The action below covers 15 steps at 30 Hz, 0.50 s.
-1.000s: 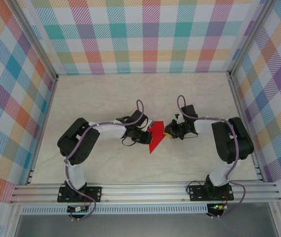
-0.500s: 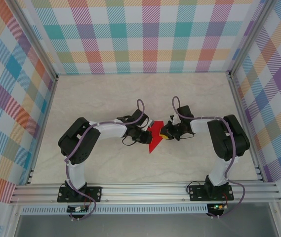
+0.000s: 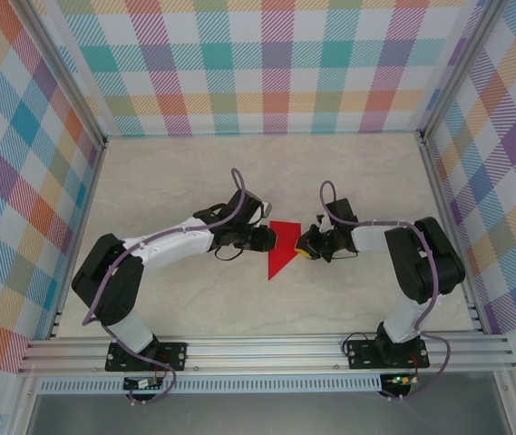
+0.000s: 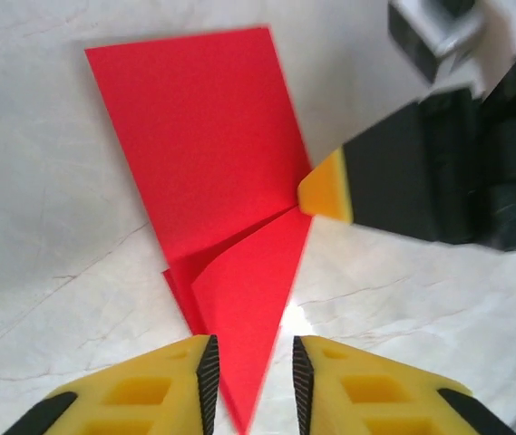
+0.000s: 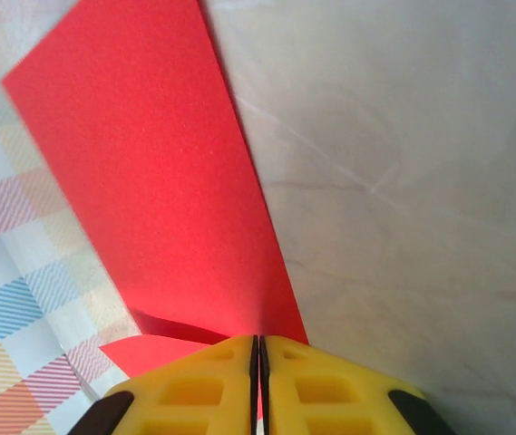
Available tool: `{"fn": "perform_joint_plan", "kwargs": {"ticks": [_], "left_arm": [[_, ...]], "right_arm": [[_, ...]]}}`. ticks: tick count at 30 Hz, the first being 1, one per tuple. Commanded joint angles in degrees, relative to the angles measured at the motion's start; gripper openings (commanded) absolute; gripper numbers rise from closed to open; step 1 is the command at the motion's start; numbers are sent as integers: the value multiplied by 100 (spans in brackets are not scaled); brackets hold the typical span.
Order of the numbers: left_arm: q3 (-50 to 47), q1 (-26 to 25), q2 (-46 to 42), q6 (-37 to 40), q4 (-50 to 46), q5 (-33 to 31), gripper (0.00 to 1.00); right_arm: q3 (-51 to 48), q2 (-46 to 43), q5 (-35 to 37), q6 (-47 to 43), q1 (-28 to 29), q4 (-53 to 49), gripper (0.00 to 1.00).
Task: Fold a paper plane with a square sheet of paper (pick it up from the middle)
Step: Third fold the triangle at the center of the table.
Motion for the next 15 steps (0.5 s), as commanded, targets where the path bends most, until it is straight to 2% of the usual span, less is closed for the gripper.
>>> {"fn": "perform_joint_plan", "kwargs": {"ticks": [1, 5, 10, 15], "left_arm": [[-257, -18, 2, -406, 366, 697, 19], [-198, -160, 421, -626, 657, 1023, 11], [-177, -198, 900, -834, 906, 800, 6], [-146, -192, 1210, -781, 668, 134, 1]], "right_arm": [[-136, -227, 242, 252, 60, -146, 12], [-68, -207, 167, 176, 60, -137, 12], [90, -262, -181, 21, 60, -74, 13], [226, -604, -353, -228, 67, -245, 16]]}}
